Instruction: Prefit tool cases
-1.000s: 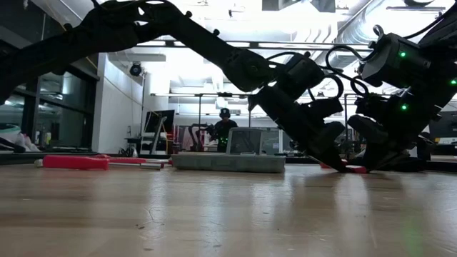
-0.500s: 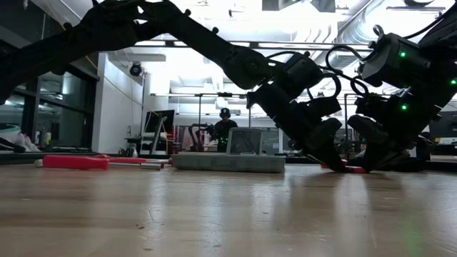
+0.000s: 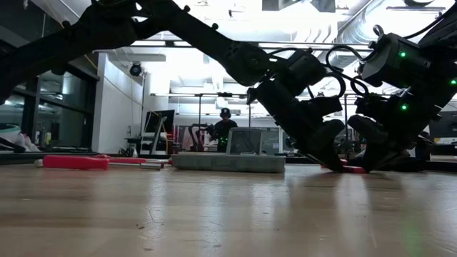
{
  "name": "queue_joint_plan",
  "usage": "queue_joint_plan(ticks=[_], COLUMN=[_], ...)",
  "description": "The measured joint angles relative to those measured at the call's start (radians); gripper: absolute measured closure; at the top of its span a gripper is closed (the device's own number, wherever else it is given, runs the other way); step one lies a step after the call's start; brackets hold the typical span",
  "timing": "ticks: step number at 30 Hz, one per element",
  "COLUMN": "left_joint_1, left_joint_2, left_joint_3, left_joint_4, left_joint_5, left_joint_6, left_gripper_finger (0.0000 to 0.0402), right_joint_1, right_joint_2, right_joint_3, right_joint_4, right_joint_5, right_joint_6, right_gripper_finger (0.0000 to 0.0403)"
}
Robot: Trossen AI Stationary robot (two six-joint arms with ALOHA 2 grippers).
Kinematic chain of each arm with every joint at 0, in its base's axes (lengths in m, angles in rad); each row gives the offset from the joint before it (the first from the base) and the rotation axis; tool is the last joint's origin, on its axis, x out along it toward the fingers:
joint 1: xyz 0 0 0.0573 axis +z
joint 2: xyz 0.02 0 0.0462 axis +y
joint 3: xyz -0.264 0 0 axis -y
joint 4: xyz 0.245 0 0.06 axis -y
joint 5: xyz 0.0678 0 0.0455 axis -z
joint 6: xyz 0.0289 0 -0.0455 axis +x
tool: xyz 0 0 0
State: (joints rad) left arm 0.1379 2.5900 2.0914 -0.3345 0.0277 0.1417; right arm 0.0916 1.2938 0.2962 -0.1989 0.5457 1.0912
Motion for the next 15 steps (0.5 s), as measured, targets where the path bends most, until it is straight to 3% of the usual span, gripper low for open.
queue_joint_plan(ticks=[4,15], left_joint_1=[0.0,0.0], left_joint_2=[0.0,0.0], left_joint_3=[0.0,0.0], left_joint_4=[-0.002,0.005], left_joint_5=[-0.003,-0.023], left_joint_6=[0.0,-0.01], left_gripper_finger=[0.0388,0.0401], right_joint_1=[0.0,0.0], right_joint_2=[0.0,0.0], right_joint_3=[0.0,0.0], right_joint_4=[0.0,0.009], right_joint_5=[0.0,0.0], right_joint_6=[0.0,0.0], right_gripper_finger=[0.0403,0.0403])
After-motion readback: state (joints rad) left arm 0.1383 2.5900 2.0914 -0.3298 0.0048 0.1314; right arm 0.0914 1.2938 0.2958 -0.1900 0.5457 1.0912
